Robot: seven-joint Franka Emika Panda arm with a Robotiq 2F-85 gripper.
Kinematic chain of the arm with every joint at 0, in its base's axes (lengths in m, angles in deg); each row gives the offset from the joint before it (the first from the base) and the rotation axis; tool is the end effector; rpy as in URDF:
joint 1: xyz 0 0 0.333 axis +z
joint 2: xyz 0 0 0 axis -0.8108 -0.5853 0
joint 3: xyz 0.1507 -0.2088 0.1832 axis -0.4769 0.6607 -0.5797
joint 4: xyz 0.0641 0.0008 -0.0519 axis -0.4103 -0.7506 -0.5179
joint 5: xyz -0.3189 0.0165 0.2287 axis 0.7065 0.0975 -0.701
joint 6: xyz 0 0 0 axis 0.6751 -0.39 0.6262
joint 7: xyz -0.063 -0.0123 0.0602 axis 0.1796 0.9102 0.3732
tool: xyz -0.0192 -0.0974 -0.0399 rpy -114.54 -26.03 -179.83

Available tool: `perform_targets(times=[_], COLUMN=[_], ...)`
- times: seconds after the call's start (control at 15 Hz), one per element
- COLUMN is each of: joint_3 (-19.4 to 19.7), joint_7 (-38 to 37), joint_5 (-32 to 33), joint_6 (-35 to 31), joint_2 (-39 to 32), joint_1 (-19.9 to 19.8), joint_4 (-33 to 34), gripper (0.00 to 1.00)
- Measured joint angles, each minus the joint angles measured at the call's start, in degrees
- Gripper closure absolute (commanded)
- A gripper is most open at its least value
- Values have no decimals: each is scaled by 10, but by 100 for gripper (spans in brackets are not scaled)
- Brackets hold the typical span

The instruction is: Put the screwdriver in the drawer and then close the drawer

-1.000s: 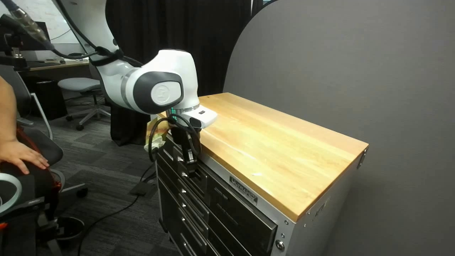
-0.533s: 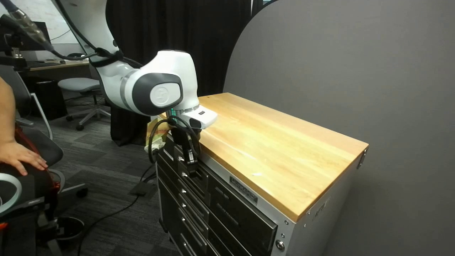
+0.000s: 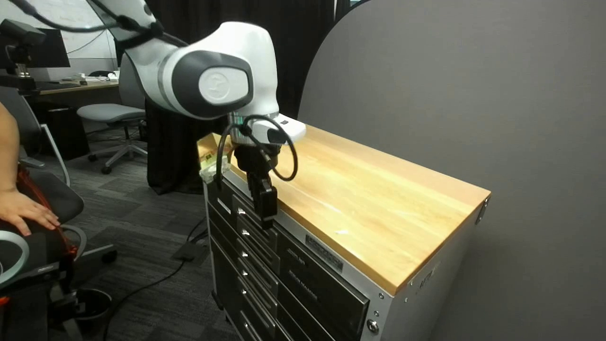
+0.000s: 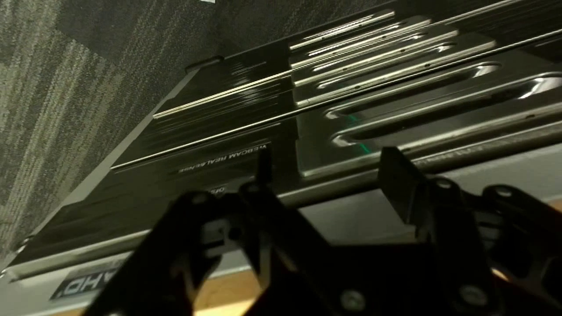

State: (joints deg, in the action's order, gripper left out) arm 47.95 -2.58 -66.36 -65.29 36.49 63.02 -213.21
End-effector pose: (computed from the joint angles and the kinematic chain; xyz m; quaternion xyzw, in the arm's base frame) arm 0.5400 0.0050 0.2217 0.9885 -0.1397 0.0412 0.0397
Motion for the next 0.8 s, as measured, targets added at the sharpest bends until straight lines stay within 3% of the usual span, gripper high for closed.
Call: perform_targets(times=[0.47, 0.8], joint_3=[-62, -76], joint_7=[209, 289], joint_5=[-71, -82], joint_6=[271, 419], joint_2=[166, 205], joint_1=[-49, -51], joint_4=[12, 42], gripper=[0, 0])
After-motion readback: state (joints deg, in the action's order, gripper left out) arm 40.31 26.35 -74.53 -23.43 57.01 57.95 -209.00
